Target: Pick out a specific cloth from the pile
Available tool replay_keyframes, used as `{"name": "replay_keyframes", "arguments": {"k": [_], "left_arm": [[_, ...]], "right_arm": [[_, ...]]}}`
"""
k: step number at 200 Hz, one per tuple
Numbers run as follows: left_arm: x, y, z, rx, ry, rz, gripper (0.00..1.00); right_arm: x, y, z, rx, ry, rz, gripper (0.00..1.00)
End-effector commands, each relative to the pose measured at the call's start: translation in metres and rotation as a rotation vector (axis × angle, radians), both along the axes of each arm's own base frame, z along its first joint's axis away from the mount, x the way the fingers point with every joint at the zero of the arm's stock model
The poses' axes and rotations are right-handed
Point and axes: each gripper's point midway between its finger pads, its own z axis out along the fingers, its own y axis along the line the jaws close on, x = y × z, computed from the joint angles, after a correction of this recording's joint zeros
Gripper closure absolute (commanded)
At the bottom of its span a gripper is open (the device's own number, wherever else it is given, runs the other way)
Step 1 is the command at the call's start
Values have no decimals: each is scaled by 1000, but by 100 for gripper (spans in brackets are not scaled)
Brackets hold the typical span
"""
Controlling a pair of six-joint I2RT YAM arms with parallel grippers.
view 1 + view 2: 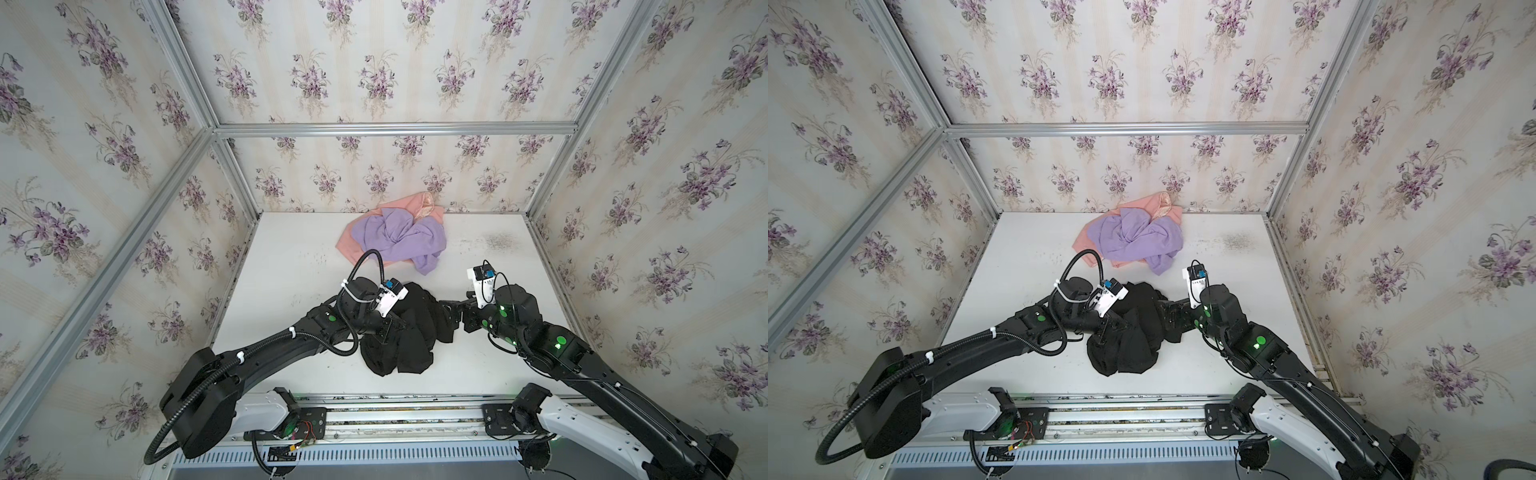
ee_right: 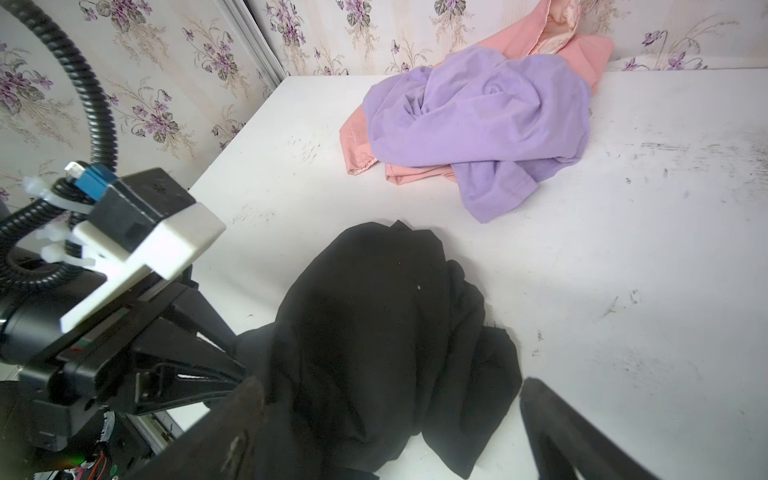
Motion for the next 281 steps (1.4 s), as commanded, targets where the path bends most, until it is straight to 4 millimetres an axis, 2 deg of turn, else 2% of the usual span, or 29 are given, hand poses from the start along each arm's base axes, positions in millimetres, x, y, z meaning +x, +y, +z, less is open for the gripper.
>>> {"name": "replay_keyframes", "arguments": {"k": [1,61,108,147,221,241,255,267,281], "left_arm": [[13,3,-1,20,-30,66,95],[50,25,-11,140,-148,243,95],[62,25,-16,180,-182,259,91],[79,41,-28,243,-208,358,94],[85,46,-51,292,-164,386,88],[86,51,-51,302,-173,401,83],[86,52,-50,301,-182,409,75],[86,55,-49,302,-190,417,65],[87,58,-44,296,-203,435,48]], "right_arm": [[3,9,11,70,-20,9,2],[3,19,6,125,5,33,3],[7,20,4,127,-2,27,3],[6,16,0,111,-16,18,3],[7,6,-19,60,-35,-10,3],[8,4,-25,45,-34,-13,3],[9,4,-30,34,-29,-15,2],[10,3,-33,18,-29,-14,2],[14,0,-32,-9,-48,-21,1]]}}
